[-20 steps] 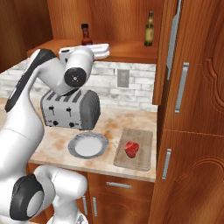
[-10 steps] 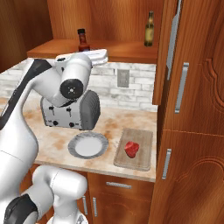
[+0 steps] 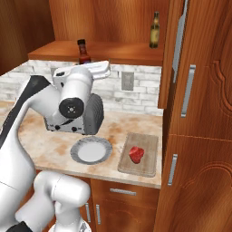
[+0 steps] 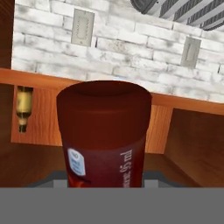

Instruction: Pick the steak from the plate and place it on the cutting board. Then pick the condiment bottle from the cabinet and place it next to the cutting board.

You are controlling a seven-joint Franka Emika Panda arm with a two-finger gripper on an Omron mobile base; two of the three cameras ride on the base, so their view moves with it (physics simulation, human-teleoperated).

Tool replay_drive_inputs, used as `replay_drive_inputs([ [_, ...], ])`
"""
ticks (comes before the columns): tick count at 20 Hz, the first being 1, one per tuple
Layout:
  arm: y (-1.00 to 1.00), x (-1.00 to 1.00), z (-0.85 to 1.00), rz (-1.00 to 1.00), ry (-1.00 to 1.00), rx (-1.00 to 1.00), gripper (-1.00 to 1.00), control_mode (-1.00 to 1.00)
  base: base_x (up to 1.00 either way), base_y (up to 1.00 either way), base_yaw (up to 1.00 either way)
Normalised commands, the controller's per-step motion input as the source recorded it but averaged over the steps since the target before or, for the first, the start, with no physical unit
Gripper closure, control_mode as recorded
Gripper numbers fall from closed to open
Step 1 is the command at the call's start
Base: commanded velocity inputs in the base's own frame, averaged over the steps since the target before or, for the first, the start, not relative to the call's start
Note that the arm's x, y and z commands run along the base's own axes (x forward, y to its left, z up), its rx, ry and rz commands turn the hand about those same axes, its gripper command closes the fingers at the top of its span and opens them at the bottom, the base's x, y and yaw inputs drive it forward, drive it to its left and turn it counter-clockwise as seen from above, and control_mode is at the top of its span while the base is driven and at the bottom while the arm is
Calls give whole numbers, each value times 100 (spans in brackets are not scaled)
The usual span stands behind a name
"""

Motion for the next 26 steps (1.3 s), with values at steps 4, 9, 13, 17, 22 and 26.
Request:
replay_drive_inputs([
  [4,0,-32,-30,0,1,1,100,-100,0,0,0],
  [9,0,-28,-26,0,1,5,100,-100,0,0,0],
  [13,-1,-14,-19,3,0,7,100,-100,0,0,0],
  [17,-6,0,-9,3,0,10,100,-100,0,0,0],
  [22,-15,0,0,2,-2,7,100,-100,0,0,0],
  [26,-17,-12,-14,5,0,1,100,-100,0,0,0],
])
